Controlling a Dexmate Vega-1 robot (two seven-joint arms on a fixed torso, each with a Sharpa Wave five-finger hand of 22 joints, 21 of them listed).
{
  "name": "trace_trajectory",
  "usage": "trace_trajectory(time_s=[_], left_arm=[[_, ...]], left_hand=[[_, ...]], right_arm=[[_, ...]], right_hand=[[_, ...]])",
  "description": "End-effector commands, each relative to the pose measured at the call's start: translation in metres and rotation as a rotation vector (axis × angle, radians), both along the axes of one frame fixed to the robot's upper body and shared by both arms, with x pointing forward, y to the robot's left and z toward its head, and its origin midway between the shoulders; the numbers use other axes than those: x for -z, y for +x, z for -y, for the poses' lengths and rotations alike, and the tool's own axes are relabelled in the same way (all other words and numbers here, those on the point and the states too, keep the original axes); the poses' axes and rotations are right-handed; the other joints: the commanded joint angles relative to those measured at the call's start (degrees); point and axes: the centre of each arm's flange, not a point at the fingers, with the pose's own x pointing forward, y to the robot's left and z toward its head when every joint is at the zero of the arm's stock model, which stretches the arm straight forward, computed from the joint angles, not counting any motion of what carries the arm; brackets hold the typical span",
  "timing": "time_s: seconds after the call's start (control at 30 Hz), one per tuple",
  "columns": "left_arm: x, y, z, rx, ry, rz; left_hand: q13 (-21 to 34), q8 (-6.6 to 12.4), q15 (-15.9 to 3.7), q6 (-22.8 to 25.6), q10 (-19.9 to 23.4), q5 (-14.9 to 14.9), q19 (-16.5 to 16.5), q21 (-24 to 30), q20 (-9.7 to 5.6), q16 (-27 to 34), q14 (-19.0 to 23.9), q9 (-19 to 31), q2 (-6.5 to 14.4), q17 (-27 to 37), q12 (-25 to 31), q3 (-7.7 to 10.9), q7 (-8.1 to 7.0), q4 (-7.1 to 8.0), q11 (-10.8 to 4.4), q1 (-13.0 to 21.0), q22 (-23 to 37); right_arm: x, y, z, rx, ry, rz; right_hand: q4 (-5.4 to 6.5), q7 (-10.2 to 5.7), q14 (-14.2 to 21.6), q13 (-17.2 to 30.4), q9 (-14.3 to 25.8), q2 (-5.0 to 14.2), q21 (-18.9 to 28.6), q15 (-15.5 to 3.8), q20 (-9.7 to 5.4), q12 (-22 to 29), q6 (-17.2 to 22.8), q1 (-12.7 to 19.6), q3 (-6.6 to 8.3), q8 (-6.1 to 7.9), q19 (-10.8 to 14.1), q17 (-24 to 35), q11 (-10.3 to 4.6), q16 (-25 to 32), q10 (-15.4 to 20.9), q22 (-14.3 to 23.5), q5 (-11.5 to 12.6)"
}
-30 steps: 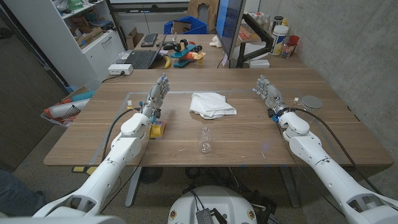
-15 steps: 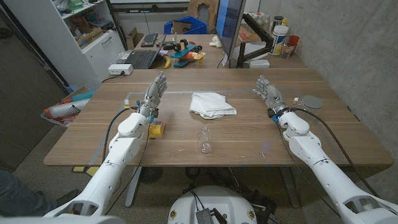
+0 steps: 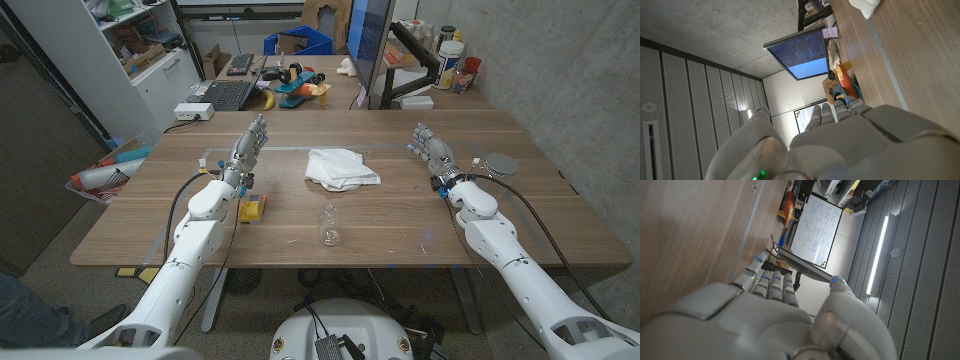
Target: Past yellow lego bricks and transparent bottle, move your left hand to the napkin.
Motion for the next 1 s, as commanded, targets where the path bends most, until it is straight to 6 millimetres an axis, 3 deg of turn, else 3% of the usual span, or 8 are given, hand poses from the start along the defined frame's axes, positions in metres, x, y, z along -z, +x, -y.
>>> trace_trajectory(time_s=[0.03, 1.0], left_arm=[[-0.009, -0.004, 0.001, -0.016, 0.031, 0.024], [-0.029, -0.012, 0.009, -0.078, 0.113, 0.089]], left_hand=[[0.1, 0.25, -0.27, 0.1, -0.3, 0.1, -0.4, 0.3, 0.37, 0.3, -0.2, 0.2, 0.0, 0.1, 0.4, 0.24, -0.07, -0.54, -0.19, 0.8, 0.2], [0.1, 0.43, -0.56, 0.7, 0.0, -0.1, -1.2, 0.3, 0.90, 0.3, 0.0, 0.2, 0.2, 0.0, 0.7, 0.62, -0.37, -1.86, -0.46, 2.2, 0.2]], right_arm=[[0.002, -0.002, 0.002, 0.021, -0.004, 0.007], [0.002, -0.002, 0.001, 0.026, -0.011, 0.018]], right_hand=[[-0.13, 0.05, 0.6, 0.0, 0.1, 0.56, -0.4, 0.10, 0.03, 0.5, 0.6, 0.0, 0.32, 0.51, 0.7, 0.0, 0.08, 0.3, 0.7, 0.3, 0.2], [-0.29, 0.00, 0.7, -0.1, 0.1, 0.71, -0.9, 0.14, 0.13, 0.4, 1.3, -0.2, 0.23, 0.51, 0.9, -0.6, -0.04, 0.2, 1.0, 0.3, 0.1]])
